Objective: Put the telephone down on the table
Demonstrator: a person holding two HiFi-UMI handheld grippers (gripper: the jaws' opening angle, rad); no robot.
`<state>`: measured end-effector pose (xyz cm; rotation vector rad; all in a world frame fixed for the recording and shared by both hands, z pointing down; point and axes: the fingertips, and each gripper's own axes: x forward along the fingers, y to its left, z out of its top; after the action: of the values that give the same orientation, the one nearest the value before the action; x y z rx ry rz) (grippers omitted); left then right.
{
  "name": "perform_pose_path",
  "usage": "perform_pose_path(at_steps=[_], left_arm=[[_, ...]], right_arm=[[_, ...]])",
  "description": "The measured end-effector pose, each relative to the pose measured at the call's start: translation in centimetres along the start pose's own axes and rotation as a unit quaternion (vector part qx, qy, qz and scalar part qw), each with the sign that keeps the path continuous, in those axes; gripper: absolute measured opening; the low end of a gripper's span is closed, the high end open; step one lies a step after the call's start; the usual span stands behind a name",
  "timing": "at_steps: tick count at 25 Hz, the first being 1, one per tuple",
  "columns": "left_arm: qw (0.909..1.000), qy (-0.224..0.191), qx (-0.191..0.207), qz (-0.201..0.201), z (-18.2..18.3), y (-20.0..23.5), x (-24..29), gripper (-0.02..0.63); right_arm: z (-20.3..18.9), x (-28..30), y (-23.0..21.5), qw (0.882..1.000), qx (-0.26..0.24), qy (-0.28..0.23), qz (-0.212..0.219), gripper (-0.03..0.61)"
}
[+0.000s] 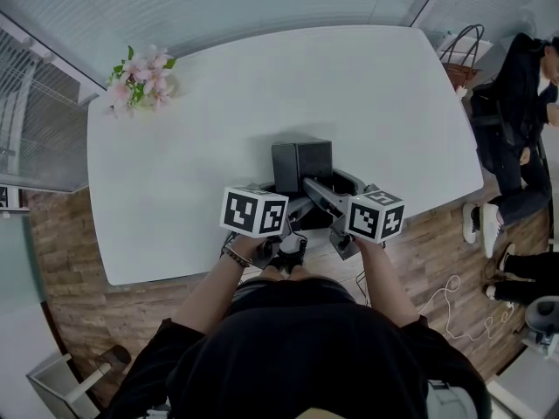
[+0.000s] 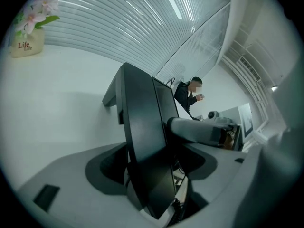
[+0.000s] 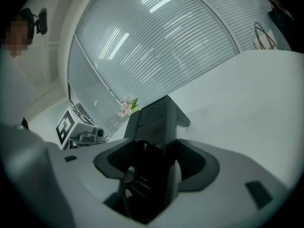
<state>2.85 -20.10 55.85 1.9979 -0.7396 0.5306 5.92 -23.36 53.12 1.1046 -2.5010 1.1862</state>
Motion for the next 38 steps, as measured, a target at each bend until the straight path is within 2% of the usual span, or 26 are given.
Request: perform_pose_path(at_steps=[5,9,17,23,38], left_arm=[[0.9996,-0.003,0.025,0.013,0.1,0.1,-0.4,0.337],[0.9978,-0.024,0.054,0.031,1.1,0.1,-1.4,0.337],[0.9919,-0.07,0.087,0.061,3.0,0.5,-3.7,0.337],[0.9869,-0.107,0.094,0.076,4.7,0.5,-5.5,0.337],[0.9714,-0.188,0.109,0.096,8.5,-0.2,-9.6,0.336]], right_arm=[[0.0,0.0,0.0,1.0,0.001,-0.002,-0.004,0.267],[0.4,-0.3,0.0,1.0,-0.007,-0.007,-0.01,0.267],[1.8,-0.7,0.4,0.999,-0.033,-0.026,-0.026,0.267],[3.4,-1.3,1.0,0.998,-0.048,-0.043,-0.027,0.273],[9.4,-3.7,4.6,0.987,-0.091,-0.133,-0.014,0.255]])
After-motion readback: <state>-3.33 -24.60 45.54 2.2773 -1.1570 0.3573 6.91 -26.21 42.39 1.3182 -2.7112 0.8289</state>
